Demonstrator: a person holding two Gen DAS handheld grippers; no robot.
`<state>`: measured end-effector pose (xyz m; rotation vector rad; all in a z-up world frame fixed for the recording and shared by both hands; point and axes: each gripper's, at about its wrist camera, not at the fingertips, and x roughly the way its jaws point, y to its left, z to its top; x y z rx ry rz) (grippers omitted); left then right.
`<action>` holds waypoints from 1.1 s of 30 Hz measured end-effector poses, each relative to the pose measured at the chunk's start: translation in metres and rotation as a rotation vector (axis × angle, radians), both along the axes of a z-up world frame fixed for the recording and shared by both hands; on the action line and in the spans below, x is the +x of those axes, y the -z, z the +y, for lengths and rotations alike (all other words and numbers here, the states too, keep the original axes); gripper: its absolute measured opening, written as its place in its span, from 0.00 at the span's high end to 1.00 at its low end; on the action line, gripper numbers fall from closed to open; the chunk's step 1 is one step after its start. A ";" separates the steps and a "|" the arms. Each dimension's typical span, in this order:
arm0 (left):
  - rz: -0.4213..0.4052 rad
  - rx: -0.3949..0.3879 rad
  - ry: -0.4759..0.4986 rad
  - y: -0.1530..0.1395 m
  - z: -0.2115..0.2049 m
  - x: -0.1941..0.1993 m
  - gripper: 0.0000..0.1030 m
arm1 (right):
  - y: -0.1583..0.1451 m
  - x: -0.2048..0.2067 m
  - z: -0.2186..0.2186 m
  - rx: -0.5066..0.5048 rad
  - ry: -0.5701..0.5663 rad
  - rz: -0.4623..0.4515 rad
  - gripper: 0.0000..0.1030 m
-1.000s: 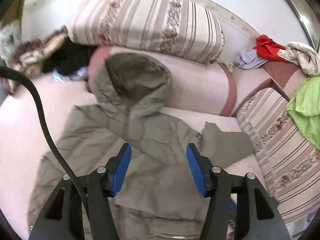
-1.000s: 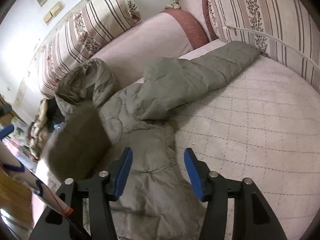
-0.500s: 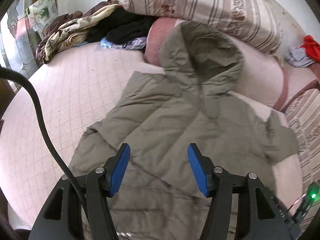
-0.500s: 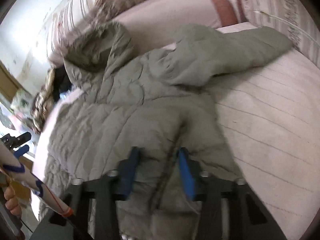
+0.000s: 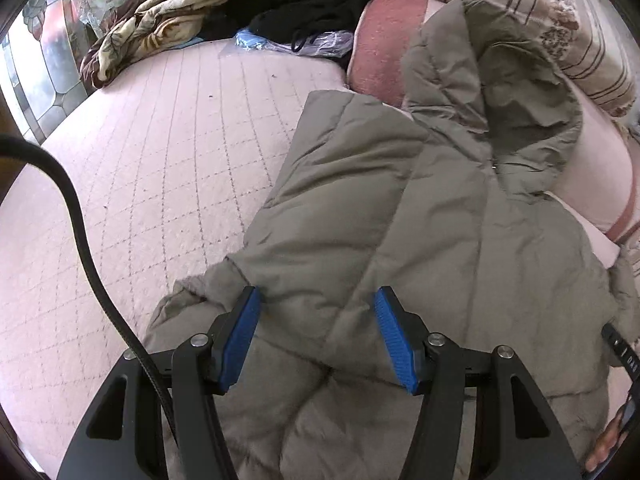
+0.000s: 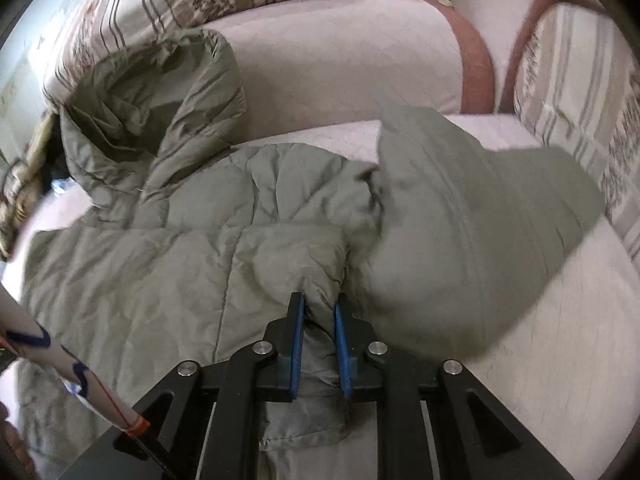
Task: Fold large clothes
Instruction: 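Grasp the other sleeve cuff with the right tool, then fold the held sleeve across the jacket front with the right tool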
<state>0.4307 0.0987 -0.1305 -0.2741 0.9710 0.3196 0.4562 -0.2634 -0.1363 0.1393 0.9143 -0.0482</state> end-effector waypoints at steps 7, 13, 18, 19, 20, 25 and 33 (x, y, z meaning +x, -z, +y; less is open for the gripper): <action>0.025 0.053 0.022 -0.003 -0.007 0.006 0.42 | 0.009 0.013 0.012 -0.103 -0.016 0.038 0.75; -0.021 -0.016 0.075 -0.032 -0.013 -0.029 0.42 | -0.031 -0.032 -0.024 0.004 -0.018 -0.027 0.65; -0.064 -0.066 0.149 -0.054 -0.036 -0.068 0.42 | -0.046 -0.074 -0.090 0.121 0.069 -0.067 0.52; -0.066 -0.076 0.162 -0.055 -0.040 -0.074 0.42 | -0.043 -0.080 -0.108 0.157 0.101 -0.065 0.46; -0.069 -0.087 0.175 -0.056 -0.046 -0.080 0.42 | -0.040 -0.084 -0.122 0.185 0.131 -0.060 0.44; -0.079 -0.098 0.249 -0.057 -0.077 -0.105 0.42 | 0.010 -0.082 -0.212 0.424 0.324 0.011 0.43; -0.071 -0.090 0.285 -0.053 -0.090 -0.110 0.42 | 0.071 -0.035 -0.267 0.804 0.464 -0.033 0.42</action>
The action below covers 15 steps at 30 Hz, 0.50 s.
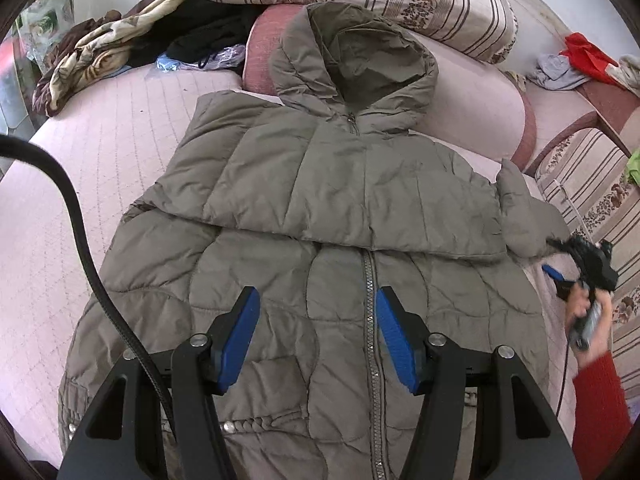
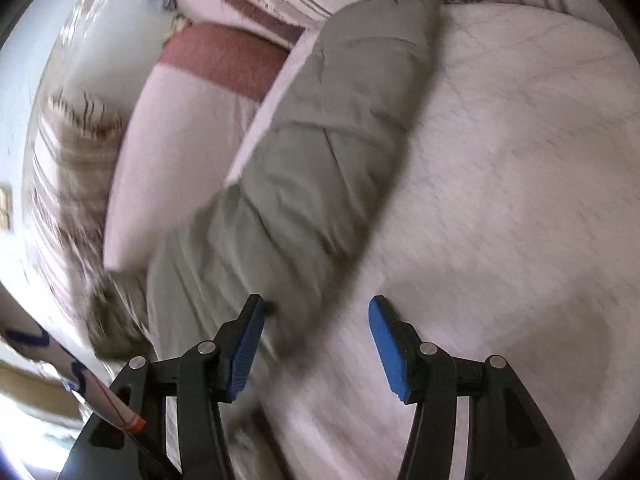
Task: Fold large clothes
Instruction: 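Fold the held sleeve across the jacket front with the right tool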
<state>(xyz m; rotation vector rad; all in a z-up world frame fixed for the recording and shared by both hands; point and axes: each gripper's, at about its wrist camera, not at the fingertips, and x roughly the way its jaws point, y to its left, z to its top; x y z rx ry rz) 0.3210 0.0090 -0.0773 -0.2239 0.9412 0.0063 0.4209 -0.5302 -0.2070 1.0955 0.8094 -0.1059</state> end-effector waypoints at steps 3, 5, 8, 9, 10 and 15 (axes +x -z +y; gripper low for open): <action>0.002 0.008 -0.008 0.002 0.003 0.002 0.42 | 0.001 0.021 -0.006 0.004 0.042 0.006 0.42; 0.009 0.003 -0.017 0.004 0.007 0.003 0.42 | 0.001 0.032 -0.011 -0.005 0.067 0.013 0.42; 0.022 -0.013 -0.039 0.009 0.015 0.006 0.42 | -0.002 0.044 -0.017 -0.032 0.083 0.067 0.76; 0.029 -0.018 -0.046 0.011 0.018 0.007 0.42 | -0.003 0.045 -0.019 -0.032 0.079 0.077 0.81; 0.033 -0.022 -0.050 0.012 0.020 0.007 0.42 | -0.007 0.045 -0.020 -0.026 0.076 0.069 0.85; 0.015 -0.039 -0.067 0.009 0.031 0.002 0.42 | -0.071 0.037 0.005 -0.135 -0.004 -0.068 0.89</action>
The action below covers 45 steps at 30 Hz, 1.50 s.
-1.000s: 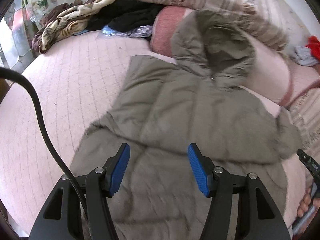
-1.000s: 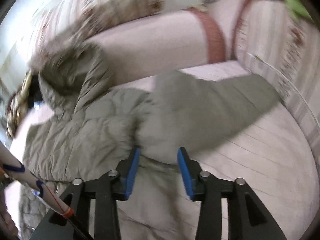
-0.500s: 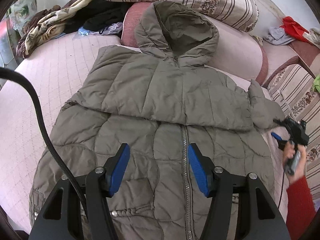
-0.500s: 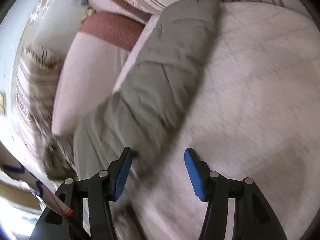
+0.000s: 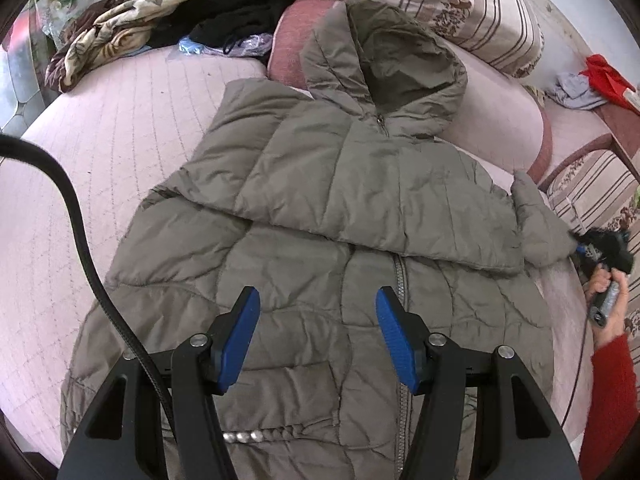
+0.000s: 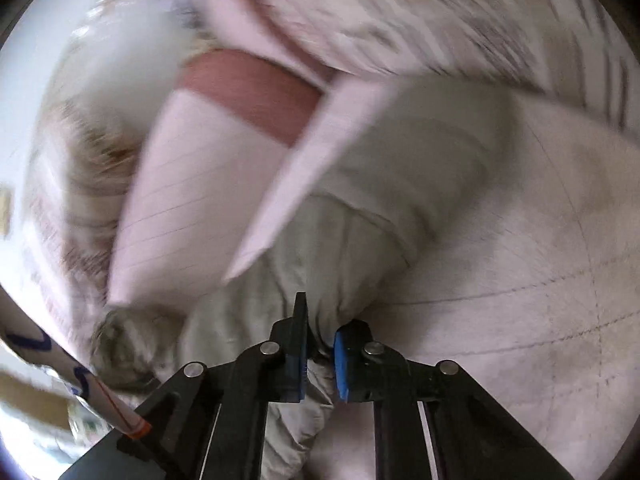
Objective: Fold large clothes
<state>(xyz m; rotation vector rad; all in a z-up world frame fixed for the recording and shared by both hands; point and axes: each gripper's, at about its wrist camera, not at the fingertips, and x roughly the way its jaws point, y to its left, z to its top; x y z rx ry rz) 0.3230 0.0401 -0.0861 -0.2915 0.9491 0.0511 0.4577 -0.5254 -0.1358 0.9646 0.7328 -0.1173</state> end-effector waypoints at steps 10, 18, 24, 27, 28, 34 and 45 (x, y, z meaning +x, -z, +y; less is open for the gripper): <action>-0.044 -0.048 -0.067 -0.016 0.035 -0.020 0.42 | -0.102 -0.003 0.198 -0.129 -0.485 -0.268 0.91; -0.079 -0.038 -0.104 -0.030 0.063 -0.034 0.42 | -0.029 -0.006 0.352 -0.246 -0.759 -0.119 0.91; -0.092 -0.022 -0.097 -0.038 0.069 -0.027 0.42 | 0.029 0.003 0.386 -0.313 -0.770 0.002 0.89; -0.103 0.008 -0.056 -0.042 0.058 -0.018 0.42 | 0.029 -0.003 0.383 -0.308 -0.744 -0.014 0.87; -0.104 0.026 -0.043 -0.043 0.052 -0.015 0.42 | 0.026 -0.006 0.381 -0.298 -0.742 -0.022 0.83; -0.092 0.059 0.032 -0.043 0.016 0.014 0.42 | -0.001 -0.052 0.355 -0.292 -0.717 -0.092 0.51; -0.021 0.281 0.323 -0.019 -0.124 0.107 0.34 | -0.003 -0.105 0.242 -0.323 -0.485 -0.103 0.50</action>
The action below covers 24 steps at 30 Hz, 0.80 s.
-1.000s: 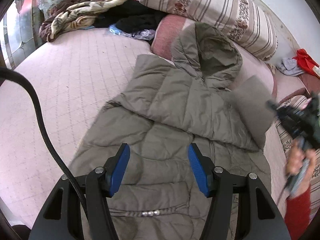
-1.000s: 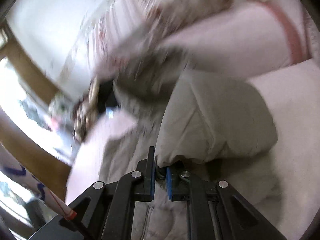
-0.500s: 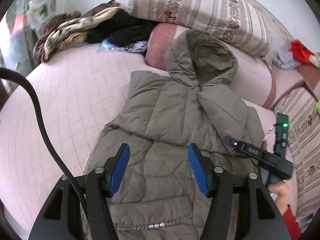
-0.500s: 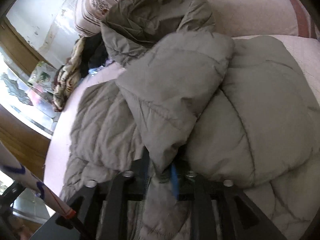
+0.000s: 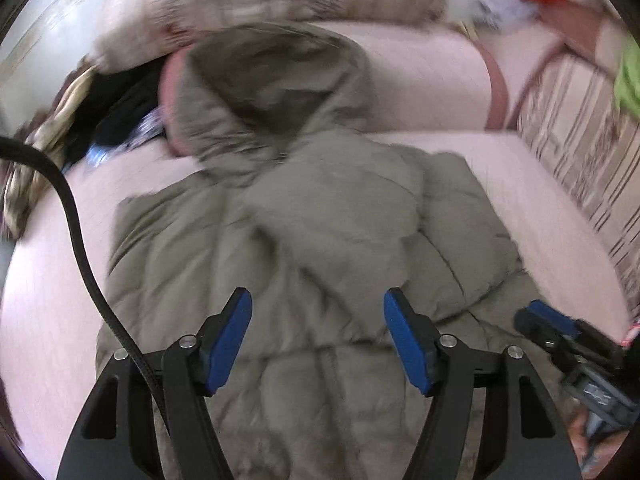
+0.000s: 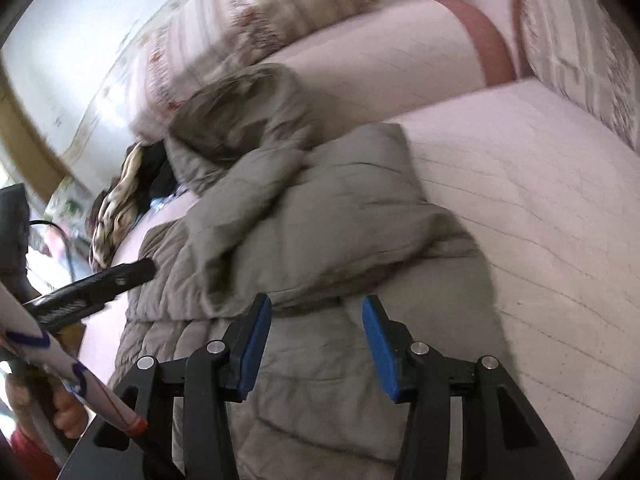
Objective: Fold large clothes
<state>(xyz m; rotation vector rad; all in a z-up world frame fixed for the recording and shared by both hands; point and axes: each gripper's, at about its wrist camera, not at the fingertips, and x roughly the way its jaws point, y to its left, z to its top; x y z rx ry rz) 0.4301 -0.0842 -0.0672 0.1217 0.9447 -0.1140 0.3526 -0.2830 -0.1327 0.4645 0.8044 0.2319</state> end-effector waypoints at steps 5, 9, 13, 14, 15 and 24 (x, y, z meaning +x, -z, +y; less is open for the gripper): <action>0.022 0.057 0.040 0.022 -0.047 0.049 0.34 | -0.001 0.002 -0.024 0.026 0.038 -0.005 0.50; -0.012 0.201 0.031 0.043 -0.072 0.076 0.28 | -0.001 0.009 -0.026 0.034 0.057 -0.001 0.50; -0.057 0.331 0.043 0.046 -0.075 0.077 0.69 | 0.001 0.011 -0.023 -0.016 0.073 0.000 0.50; -0.063 0.319 0.024 0.040 -0.068 0.075 0.76 | 0.001 0.010 -0.021 -0.031 0.075 0.000 0.50; -0.070 0.289 0.007 0.034 -0.060 0.074 0.81 | 0.001 0.011 -0.019 -0.048 0.076 -0.001 0.50; -0.039 -0.035 -0.279 0.022 0.075 0.038 0.85 | 0.011 0.018 -0.007 -0.057 0.067 0.029 0.50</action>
